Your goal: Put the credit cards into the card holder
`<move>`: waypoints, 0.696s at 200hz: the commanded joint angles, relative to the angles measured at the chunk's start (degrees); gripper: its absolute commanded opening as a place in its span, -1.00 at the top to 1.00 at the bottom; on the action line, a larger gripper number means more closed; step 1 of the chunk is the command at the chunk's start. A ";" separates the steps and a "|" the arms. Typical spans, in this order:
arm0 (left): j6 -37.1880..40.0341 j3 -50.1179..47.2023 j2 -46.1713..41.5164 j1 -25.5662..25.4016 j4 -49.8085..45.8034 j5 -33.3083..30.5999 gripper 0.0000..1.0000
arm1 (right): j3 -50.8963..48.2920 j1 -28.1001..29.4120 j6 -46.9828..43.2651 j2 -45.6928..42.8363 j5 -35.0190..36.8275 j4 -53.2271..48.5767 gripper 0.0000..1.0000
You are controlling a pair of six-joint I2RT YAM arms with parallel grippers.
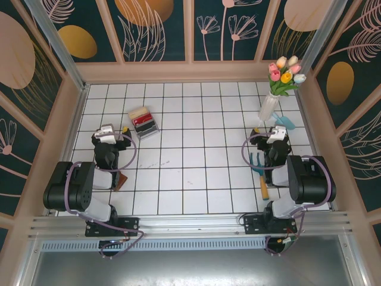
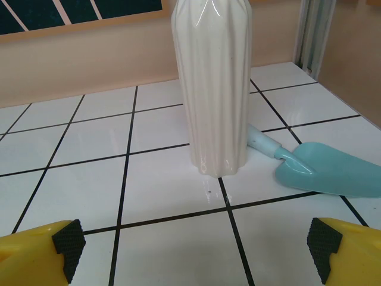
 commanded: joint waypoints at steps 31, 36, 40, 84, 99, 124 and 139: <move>0.80 0.81 -0.28 0.33 0.37 0.61 -0.98 | 0.98 -0.31 0.06 -0.29 -1.40 1.09 -0.98; 0.80 0.78 -0.23 0.33 0.45 0.63 -0.98 | 0.98 -0.37 0.06 -0.30 -1.37 1.09 -0.98; 0.80 0.75 -0.25 0.33 0.46 0.63 -0.98 | 1.01 -0.36 0.06 -0.25 -1.42 1.08 -0.98; 0.80 0.73 -0.27 0.33 0.46 0.63 -0.98 | 0.92 -0.47 0.06 -0.36 -1.37 1.09 -0.98; 0.79 0.74 -0.27 0.33 0.46 0.62 -0.98 | 0.99 -0.41 0.06 -0.32 -1.38 1.09 -0.98; 1.30 -0.13 -0.70 0.33 1.75 1.98 -0.98 | 0.89 -0.46 -0.17 -0.36 -1.38 1.17 -0.98; 1.92 -1.78 -1.19 0.33 4.04 3.49 -0.97 | 0.87 -0.20 -0.87 -0.57 -3.40 1.17 -0.98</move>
